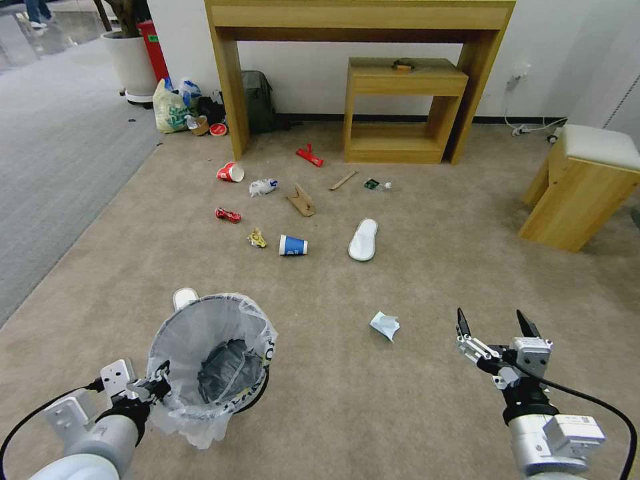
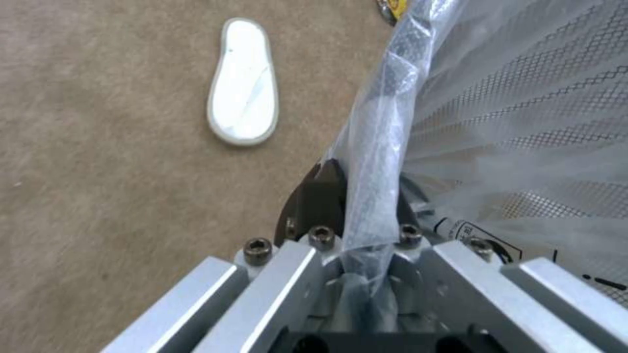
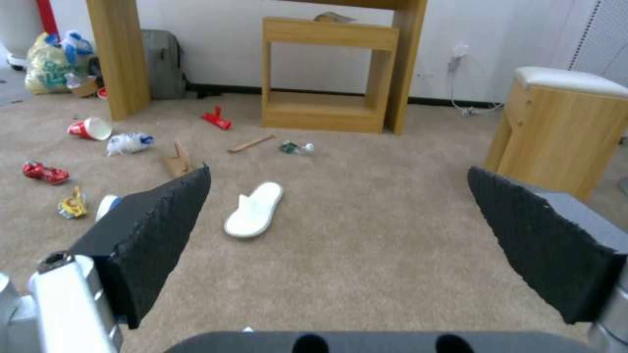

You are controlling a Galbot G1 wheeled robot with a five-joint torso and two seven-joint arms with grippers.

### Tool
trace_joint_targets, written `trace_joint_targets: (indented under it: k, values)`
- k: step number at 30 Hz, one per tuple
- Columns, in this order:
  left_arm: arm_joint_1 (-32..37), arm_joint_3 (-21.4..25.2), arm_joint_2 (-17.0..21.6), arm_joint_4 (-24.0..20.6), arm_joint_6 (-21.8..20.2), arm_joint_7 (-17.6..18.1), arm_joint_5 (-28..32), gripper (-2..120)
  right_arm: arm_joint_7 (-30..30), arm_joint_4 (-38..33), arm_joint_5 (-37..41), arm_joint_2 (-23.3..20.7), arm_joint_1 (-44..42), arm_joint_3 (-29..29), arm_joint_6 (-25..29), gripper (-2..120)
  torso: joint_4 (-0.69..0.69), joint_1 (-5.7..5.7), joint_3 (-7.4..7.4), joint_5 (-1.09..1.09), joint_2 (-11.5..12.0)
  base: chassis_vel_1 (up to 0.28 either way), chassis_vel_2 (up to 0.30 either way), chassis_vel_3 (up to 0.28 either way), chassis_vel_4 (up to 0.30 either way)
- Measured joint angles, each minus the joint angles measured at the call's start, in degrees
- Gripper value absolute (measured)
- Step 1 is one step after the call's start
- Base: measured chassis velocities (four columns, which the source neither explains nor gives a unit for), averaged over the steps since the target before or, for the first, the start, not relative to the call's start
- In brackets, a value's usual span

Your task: Pick up the trash bin and place the garbage on the floor into it.

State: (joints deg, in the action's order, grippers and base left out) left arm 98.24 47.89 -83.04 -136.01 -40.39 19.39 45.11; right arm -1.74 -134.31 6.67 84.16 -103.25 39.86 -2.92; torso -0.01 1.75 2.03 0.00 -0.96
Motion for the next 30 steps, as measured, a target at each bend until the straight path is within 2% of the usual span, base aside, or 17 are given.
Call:
trace_joint_targets:
  k: [22,28,30]
  values:
    - [-0.6,-0.3,-0.1,0.5,-0.3,-0.6,0.1,0,0.3,1.5,-0.3,0.0,0.5,-0.2,-0.5,100,-0.01,0.00,0.00,0.00,0.0,-0.118,0.112,0.118,-0.116]
    - [-0.9,0.0,0.2,0.7,-0.5,-1.2,0.1,0,0.5,4.2,0.9,-3.0,2.1,0.9,-2.3,100,0.00,0.01,0.01,0.00,0.0,-0.065,0.078,0.063,-0.064]
    - [-0.9,0.1,0.3,0.7,-0.5,-1.3,0.1,0,2.4,5.9,3.3,-5.4,2.9,1.7,-3.5,100,0.00,0.00,0.00,0.00,0.0,0.000,0.000,0.000,0.000]
